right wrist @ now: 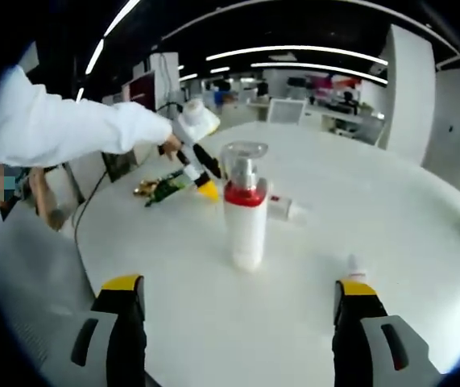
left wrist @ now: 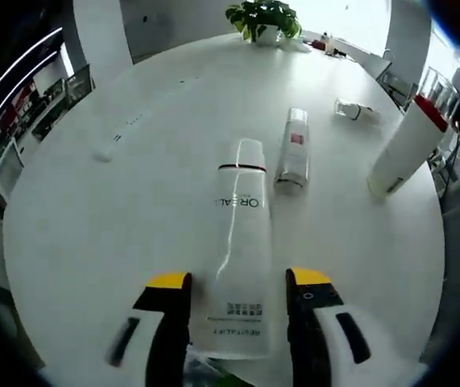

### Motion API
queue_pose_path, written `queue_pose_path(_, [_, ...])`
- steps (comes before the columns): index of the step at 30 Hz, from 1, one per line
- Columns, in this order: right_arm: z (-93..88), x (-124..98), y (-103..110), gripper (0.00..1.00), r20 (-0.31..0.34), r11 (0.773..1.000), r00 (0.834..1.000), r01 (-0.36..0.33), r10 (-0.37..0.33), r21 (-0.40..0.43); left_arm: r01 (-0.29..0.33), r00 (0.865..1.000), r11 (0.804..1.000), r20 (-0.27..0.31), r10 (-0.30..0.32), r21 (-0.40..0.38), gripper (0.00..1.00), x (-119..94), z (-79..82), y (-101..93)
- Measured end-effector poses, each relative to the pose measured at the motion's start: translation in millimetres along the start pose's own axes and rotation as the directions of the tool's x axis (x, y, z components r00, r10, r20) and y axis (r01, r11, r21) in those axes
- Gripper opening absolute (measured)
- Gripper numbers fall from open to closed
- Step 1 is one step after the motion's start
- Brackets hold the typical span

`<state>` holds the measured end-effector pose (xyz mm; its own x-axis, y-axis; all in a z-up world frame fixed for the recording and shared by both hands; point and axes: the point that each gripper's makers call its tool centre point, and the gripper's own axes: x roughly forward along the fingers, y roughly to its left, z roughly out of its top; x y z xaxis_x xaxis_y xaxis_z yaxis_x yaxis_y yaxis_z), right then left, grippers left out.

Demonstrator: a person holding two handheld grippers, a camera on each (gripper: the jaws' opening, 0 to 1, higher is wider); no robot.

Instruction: Arrange the skincare products in the storage area until every visible bottle or jar stands upright without overlapping.

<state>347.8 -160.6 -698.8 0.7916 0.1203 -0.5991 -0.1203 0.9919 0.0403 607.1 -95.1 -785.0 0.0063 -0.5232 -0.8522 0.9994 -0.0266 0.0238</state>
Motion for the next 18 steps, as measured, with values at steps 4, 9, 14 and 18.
queue_pose_path(4, [0.8,1.7,-1.2,0.94,-0.004,1.0,1.0,0.001,-0.001,-0.007,0.012,1.0,1.0,-0.024,-0.012,0.016,0.46,2.0,0.9,-1.9])
queue_pose_path(9, [1.7,2.1,0.8,0.94,-0.003,1.0,1.0,-0.002,0.002,-0.017,0.029,0.996,1.0,-0.079,-0.028,0.005,0.41,1.9,-1.7,-2.9])
queue_pose_path(14, [-0.3,0.1,2.6,0.94,0.0,1.0,1.0,0.003,-0.003,-0.005,0.037,0.992,0.998,-0.123,-0.031,0.046,0.39,2.1,-0.9,-8.1])
queue_pose_path(18, [-2.6,-1.4,1.4,0.94,-0.005,1.0,1.0,0.01,-0.01,-0.003,0.053,0.989,0.994,-0.14,-0.039,0.096,0.4,2.6,0.3,-9.0])
